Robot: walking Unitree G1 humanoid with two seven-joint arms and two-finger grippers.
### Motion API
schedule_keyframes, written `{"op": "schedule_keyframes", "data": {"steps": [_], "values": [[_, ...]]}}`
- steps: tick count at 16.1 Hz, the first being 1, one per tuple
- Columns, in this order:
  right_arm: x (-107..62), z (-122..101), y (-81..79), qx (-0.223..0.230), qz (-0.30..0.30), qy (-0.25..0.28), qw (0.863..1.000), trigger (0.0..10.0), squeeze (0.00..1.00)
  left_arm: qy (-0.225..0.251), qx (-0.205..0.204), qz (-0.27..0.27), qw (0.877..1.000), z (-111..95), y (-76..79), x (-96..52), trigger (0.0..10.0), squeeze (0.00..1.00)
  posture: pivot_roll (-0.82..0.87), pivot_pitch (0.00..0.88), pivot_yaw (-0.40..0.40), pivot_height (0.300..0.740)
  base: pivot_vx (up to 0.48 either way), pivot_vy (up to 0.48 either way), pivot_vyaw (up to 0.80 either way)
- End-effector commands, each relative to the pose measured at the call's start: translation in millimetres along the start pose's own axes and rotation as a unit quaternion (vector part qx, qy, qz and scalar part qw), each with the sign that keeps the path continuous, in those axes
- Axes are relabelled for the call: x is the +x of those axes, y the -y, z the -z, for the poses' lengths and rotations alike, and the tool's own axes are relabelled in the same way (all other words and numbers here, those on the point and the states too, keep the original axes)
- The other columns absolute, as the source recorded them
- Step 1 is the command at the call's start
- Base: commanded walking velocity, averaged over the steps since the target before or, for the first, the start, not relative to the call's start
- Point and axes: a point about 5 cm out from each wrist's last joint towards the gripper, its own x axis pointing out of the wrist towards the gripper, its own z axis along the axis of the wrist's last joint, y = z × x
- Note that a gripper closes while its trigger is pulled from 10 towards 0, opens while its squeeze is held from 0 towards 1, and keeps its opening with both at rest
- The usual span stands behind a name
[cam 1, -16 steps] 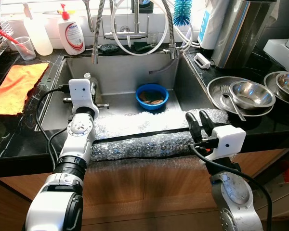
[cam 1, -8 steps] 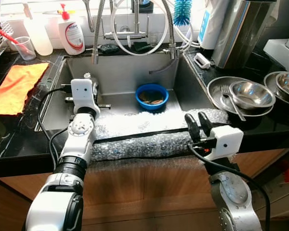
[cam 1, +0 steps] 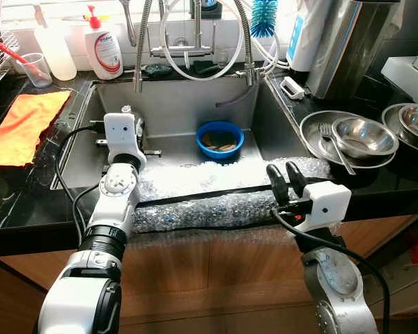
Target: Kitchen organization
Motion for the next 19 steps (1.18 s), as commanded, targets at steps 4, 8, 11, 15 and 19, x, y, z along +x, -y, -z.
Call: {"op": "schedule_keyframes", "data": {"steps": [4, 8, 11, 15, 19], "values": [[1.7, 0.9, -1.4, -0.001, -0.003, -0.001, 1.000, 10.0, 0.00, 0.002, 0.001, 0.003, 1.000, -1.7, 0.5, -0.4, 10.0, 0.72, -0.04, 0.018, 0.029, 0.740, 0.000, 0.000, 0.00], [2.4, 0.8, -1.2, -0.002, -0.002, -0.001, 1.000, 10.0, 0.00, 0.011, 0.001, 0.000, 1.000, -4.8, 0.7, -0.1, 10.0, 0.00, -0.04, 0.022, 0.027, 0.740, 0.000, 0.000, 0.00], [4.4, -3.2, 2.0, -0.007, 0.009, 0.007, 1.000, 10.0, 0.00, 0.093, 0.014, -0.007, 0.996, -31.5, -3.4, -1.5, 10.0, 0.00, -0.04, 0.022, 0.027, 0.740, 0.000, 0.000, 0.00], [9.0, -22.6, 14.6, -0.040, 0.060, 0.042, 0.997, 10.0, 0.00, 0.166, 0.086, 0.019, 0.982, -58.6, -16.0, -22.7, 10.0, 0.00, -0.05, 0.028, 0.034, 0.740, 0.000, 0.000, 0.00], [10.3, -28.4, 29.5, -0.051, 0.115, 0.052, 0.991, 10.0, 0.00, 0.144, 0.106, 0.024, 0.984, -50.1, -26.7, -47.0, 10.0, 0.00, -0.04, 0.027, 0.031, 0.740, 0.000, 0.000, 0.00]]}}
